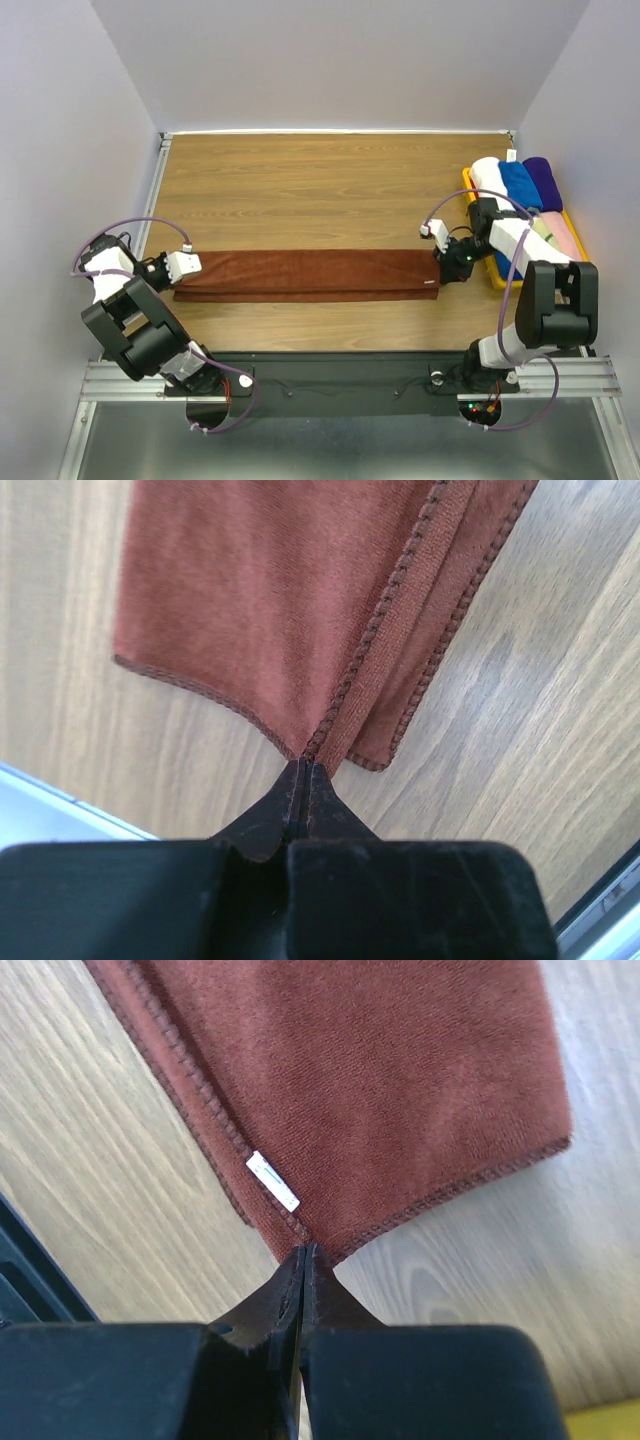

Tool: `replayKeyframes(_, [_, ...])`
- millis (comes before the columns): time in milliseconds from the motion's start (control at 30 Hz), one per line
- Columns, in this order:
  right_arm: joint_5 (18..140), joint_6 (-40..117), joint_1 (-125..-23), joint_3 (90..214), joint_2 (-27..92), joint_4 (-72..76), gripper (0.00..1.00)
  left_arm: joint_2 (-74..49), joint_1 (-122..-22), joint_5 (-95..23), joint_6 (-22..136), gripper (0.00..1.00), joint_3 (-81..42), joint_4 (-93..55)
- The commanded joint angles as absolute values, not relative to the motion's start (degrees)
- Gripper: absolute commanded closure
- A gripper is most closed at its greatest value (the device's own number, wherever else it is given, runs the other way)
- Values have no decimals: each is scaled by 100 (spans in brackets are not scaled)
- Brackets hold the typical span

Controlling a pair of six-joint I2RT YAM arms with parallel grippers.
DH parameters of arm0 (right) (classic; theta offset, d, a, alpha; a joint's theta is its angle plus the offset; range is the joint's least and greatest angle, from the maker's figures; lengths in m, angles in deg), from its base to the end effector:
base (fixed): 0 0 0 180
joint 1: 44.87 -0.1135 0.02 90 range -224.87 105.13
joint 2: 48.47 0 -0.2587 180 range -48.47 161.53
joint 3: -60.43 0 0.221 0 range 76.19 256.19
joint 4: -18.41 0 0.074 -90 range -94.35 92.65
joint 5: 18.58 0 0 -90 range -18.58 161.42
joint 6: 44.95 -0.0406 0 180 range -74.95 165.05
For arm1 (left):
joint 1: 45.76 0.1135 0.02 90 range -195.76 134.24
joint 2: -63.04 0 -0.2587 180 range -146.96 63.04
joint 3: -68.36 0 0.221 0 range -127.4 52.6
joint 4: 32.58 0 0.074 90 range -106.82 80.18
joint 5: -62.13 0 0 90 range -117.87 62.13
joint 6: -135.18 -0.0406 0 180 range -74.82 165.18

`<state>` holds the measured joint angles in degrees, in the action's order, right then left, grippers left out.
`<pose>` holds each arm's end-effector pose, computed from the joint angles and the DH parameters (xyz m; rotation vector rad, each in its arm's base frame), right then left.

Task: Roll the towels
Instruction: Fold the towel

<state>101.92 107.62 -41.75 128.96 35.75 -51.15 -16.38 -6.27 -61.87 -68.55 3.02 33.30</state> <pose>0.2165 0.0088 0.2025 -1.3803 2.3552 0.5638 0.1731 0.1132 0.2080 1.5781 1.9727 0.0370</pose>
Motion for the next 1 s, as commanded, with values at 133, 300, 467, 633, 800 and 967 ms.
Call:
replayKeyframes(133, [10245, 10745, -4109, 13015, 3907, -4982, 90, -1703, -594, -5881, -7093, 86, 567, 2958])
replayKeyframes(300, [10254, 10754, -4109, 12980, 3450, -5140, 58, -1607, -577, -5942, -7039, 64, 462, 3186])
replayKeyframes(467, [10341, 10438, -4109, 13348, 3168, -5324, 42, -1414, -585, -6380, -6909, 43, 128, 3669])
replayKeyframes(633, [10868, 9763, -4109, 14235, 3711, -5404, 44, -1106, -838, -7005, -5505, 17, -285, 3469])
replayKeyframes(800, [10844, 9200, -4354, 15036, 4486, -5378, 56, -957, -1691, -6883, -3371, 1, -269, 2802])
replayKeyframes(967, [10246, 8847, -5003, 14782, 4768, -5035, 62, -912, -2404, -6374, -1075, 1, 47, 1852])
